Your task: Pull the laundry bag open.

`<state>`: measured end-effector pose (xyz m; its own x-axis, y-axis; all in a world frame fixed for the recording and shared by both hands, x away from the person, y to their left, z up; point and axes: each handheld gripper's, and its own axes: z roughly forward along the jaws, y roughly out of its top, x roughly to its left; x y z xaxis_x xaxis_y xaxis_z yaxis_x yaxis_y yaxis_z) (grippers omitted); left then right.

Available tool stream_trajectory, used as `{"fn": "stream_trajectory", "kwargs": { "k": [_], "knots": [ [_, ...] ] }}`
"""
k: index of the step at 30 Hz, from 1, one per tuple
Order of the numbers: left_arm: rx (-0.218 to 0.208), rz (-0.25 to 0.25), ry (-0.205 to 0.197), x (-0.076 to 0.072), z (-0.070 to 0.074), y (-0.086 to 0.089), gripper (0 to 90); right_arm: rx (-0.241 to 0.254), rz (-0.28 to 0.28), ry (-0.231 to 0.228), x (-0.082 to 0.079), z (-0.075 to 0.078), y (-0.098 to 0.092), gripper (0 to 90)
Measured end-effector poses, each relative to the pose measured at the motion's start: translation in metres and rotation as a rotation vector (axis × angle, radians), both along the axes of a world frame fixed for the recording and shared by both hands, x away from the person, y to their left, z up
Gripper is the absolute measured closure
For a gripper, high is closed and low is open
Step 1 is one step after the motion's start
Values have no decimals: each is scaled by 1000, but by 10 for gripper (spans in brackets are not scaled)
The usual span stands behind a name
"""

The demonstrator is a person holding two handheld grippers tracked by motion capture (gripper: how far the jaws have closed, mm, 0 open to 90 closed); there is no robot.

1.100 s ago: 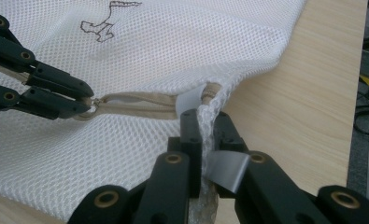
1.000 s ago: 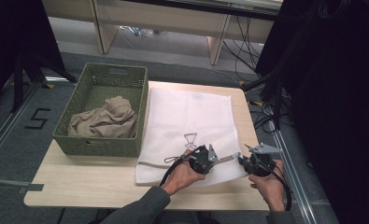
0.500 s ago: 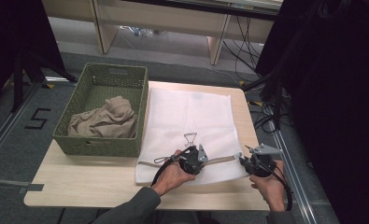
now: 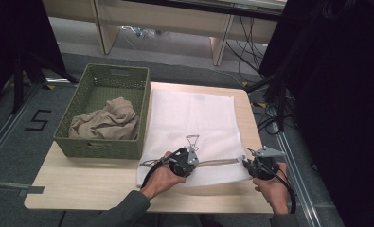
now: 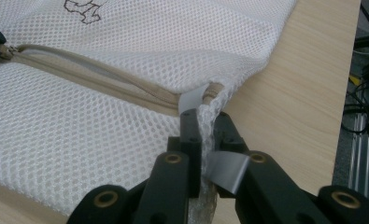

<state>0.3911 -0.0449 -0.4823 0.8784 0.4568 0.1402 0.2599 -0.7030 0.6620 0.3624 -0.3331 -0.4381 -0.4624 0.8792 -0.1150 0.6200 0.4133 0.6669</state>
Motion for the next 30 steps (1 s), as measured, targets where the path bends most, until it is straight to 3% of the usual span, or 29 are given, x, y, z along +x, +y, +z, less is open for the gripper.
{"fn": "stream_trajectory", "kwargs": {
  "k": [6, 9, 13, 15, 22, 30],
  "knots": [
    [20, 25, -4, -2, 0, 20, 815, -20, 1, 0, 0, 0, 0, 855],
    [6, 33, 0, -3, -1, 32, 814, -21, 11, 2, 0, 0, 1, 855],
    [29, 35, -13, -7, -2, 39, 814, -31, 16, 5, 0, -1, 3, 855],
    [61, 48, -20, -8, -6, 49, 814, -41, 16, 4, 0, -1, 4, 855],
    [72, 83, -8, -13, -12, 78, 814, -41, 8, 12, 1, -2, 2, 855],
    [83, 113, -16, -17, -14, 98, 814, -45, 8, 18, 1, -4, 2, 854]
  ]
}}
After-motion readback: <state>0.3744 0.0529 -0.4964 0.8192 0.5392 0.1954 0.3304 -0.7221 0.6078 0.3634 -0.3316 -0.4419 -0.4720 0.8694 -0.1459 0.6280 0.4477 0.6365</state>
